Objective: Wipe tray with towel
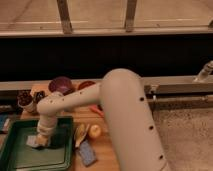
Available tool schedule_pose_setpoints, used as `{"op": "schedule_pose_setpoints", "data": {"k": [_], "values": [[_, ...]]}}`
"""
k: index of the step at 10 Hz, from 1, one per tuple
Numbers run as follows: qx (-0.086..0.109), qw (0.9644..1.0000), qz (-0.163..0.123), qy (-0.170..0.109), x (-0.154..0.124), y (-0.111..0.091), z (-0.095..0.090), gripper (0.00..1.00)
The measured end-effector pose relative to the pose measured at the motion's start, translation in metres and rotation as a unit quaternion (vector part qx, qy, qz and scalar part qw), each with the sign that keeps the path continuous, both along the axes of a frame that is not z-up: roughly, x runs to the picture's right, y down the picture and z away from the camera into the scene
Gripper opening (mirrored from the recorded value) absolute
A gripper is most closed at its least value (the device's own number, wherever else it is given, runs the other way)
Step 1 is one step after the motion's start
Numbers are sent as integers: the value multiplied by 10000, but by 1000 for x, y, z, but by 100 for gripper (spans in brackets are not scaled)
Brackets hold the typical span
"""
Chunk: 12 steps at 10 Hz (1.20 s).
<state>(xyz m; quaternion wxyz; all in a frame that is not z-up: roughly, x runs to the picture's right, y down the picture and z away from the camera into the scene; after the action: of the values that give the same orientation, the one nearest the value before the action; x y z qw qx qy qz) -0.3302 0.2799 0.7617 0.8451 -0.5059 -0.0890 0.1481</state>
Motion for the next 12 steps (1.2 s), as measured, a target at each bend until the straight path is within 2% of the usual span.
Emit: {"op": "schedule_pose_setpoints", "data": {"k": [2, 4, 5, 7, 10, 12], "values": [[82, 9998, -129, 134, 3, -1, 1, 0], [210, 9996, -103, 182, 6, -9, -16, 0], [270, 9993, -42, 265, 16, -11, -29, 0], [265, 9988, 42, 411, 31, -5, -36, 0], [70, 9977, 92, 666, 47, 12, -24, 0], [17, 9967, 126, 806, 54, 9, -15, 0]]}}
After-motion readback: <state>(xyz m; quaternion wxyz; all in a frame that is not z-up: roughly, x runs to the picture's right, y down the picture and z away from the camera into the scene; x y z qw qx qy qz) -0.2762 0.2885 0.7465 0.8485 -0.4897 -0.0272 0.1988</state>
